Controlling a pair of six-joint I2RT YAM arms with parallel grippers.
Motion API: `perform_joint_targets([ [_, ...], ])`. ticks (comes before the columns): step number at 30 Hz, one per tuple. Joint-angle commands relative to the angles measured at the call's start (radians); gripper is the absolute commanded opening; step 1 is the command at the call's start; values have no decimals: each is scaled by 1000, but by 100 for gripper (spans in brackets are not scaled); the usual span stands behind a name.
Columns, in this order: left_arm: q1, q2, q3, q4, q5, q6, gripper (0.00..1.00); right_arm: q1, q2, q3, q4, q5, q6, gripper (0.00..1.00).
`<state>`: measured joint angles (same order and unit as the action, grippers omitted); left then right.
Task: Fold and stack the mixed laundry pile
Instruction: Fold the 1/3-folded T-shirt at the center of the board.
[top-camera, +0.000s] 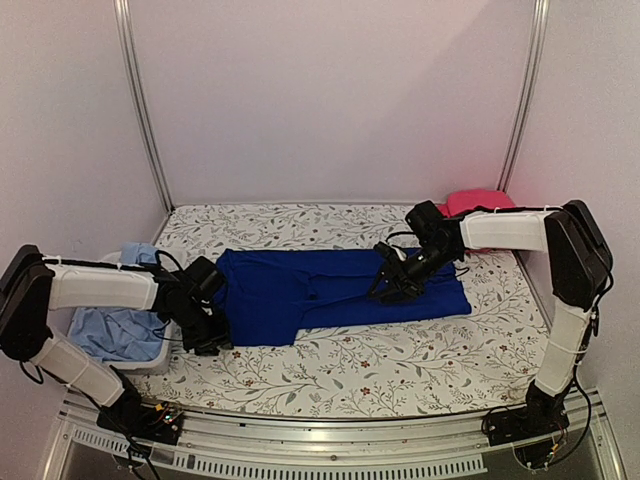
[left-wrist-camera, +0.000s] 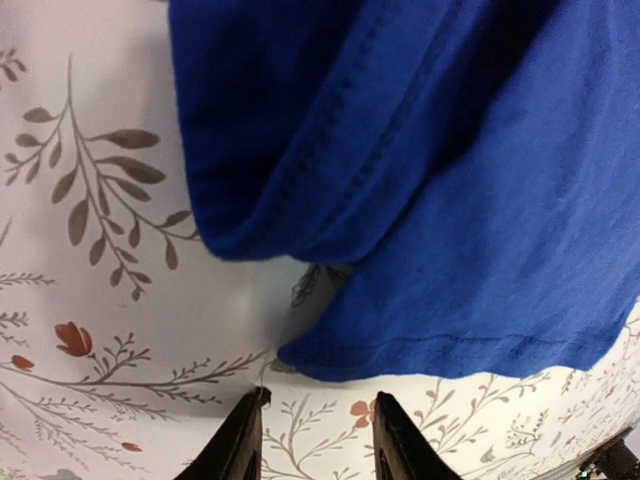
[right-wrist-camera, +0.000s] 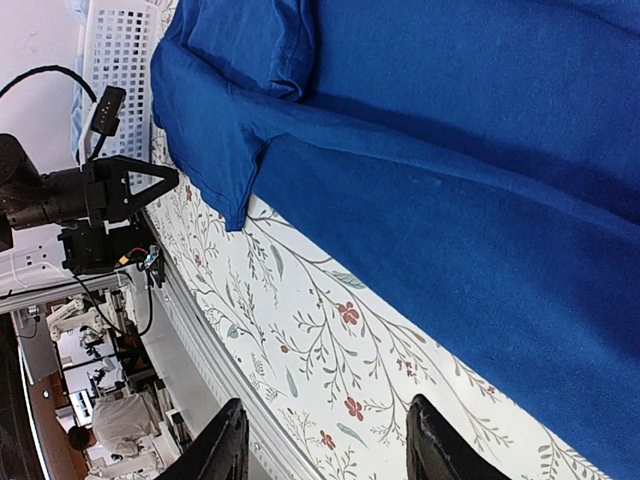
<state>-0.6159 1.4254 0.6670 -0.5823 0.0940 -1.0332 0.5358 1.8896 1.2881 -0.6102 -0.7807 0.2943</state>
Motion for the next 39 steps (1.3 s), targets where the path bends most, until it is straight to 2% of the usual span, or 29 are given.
perform_joint_targets([
  [1, -10, 59, -9, 57, -38, -13, 37, 0, -13, -2, 18, 6, 8, 53],
  [4, -1, 96, 0, 85, -37, 2, 37, 0, -18, -6, 17, 15, 9, 53],
  [5, 1, 111, 7, 95, -33, 10, 31, 0, -21, -6, 15, 16, 9, 53],
  [7, -1, 131, 32, 99, -21, 28, 10, 0, -20, -5, 11, 20, 8, 52],
  [9, -5, 127, 74, 80, -24, 44, 0, -2, -24, -4, 5, 29, 7, 52],
  [17, 40, 60, 276, 20, -31, 58, 0, -29, -36, -12, -4, 49, 7, 51],
  [23, 99, 204, 441, 64, 2, 188, 0, -63, -36, -23, 1, 33, 10, 51],
  [34, 231, 416, 650, 158, 57, 288, 0, -105, -46, -33, -2, 40, 19, 50],
  [39, 233, 457, 668, 163, 88, 298, 0, -106, -20, 18, 4, 37, 14, 50],
])
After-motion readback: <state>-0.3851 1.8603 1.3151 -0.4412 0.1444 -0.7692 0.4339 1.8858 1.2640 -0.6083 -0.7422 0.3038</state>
